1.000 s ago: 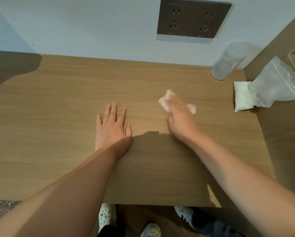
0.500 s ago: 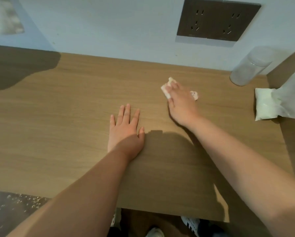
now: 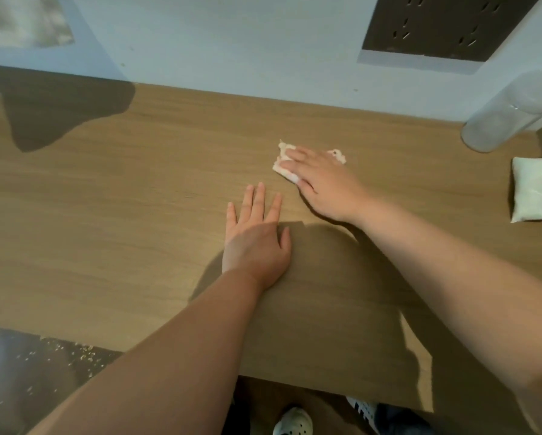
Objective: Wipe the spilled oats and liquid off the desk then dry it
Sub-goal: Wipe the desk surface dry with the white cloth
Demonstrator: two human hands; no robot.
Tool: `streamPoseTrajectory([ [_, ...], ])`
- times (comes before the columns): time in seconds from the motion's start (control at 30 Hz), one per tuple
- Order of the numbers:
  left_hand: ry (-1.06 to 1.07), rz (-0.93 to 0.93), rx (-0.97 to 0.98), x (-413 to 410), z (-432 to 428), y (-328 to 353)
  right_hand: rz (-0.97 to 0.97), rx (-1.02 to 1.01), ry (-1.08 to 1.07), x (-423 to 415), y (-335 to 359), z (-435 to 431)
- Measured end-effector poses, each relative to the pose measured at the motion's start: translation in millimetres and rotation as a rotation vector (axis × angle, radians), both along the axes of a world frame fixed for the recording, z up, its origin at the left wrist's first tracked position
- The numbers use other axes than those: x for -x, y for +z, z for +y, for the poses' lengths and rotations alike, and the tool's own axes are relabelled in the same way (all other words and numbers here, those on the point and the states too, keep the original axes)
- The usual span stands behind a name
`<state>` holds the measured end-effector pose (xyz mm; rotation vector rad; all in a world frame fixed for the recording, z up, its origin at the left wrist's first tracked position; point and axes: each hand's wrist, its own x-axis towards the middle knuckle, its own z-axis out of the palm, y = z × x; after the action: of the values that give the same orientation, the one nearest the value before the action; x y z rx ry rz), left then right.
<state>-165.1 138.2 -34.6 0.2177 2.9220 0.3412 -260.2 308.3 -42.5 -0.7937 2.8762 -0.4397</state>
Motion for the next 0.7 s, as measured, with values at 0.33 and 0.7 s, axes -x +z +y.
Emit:
streamPoseTrajectory([
  [0.33, -0.005, 0.058, -0.108, 2, -3, -1, 0.055, 0.064, -0.474, -92, 1, 45],
  [0.7, 0.134, 0.065, 0.059, -61, -100, 0, -0.031, -0.054, -0.377, -184, 5, 48],
])
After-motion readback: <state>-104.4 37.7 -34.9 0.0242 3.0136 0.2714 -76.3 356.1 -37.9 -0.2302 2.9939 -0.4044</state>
